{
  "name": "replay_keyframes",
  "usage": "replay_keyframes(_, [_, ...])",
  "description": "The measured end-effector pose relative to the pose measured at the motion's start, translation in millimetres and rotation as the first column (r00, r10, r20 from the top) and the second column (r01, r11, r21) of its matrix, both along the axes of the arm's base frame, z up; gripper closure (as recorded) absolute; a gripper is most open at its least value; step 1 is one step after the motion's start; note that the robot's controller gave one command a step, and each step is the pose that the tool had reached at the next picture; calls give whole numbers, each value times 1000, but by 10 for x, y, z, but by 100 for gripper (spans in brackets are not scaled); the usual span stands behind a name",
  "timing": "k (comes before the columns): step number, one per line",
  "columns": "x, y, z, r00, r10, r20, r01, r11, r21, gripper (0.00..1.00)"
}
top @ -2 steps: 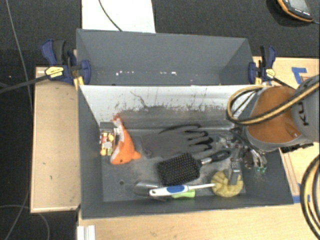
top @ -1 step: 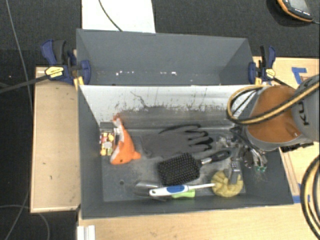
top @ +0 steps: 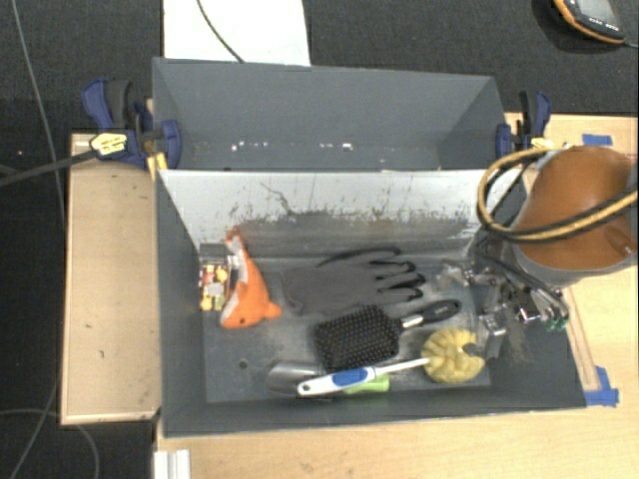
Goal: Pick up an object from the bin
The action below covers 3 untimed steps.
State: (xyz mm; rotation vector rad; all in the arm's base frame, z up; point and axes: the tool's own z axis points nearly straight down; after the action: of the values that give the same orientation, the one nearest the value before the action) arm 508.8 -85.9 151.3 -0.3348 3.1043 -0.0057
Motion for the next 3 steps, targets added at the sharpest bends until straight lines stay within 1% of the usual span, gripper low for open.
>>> replay_keyframes(1, [-165,-3,-666,903,-430,-5,430,903,6,0])
replay_keyframes(2, [-206,-4,-835,979,-206,2,206,979,3,0])
replay_keyframes(3, [-184,-10,293,907,-422,-8,422,907,6,0])
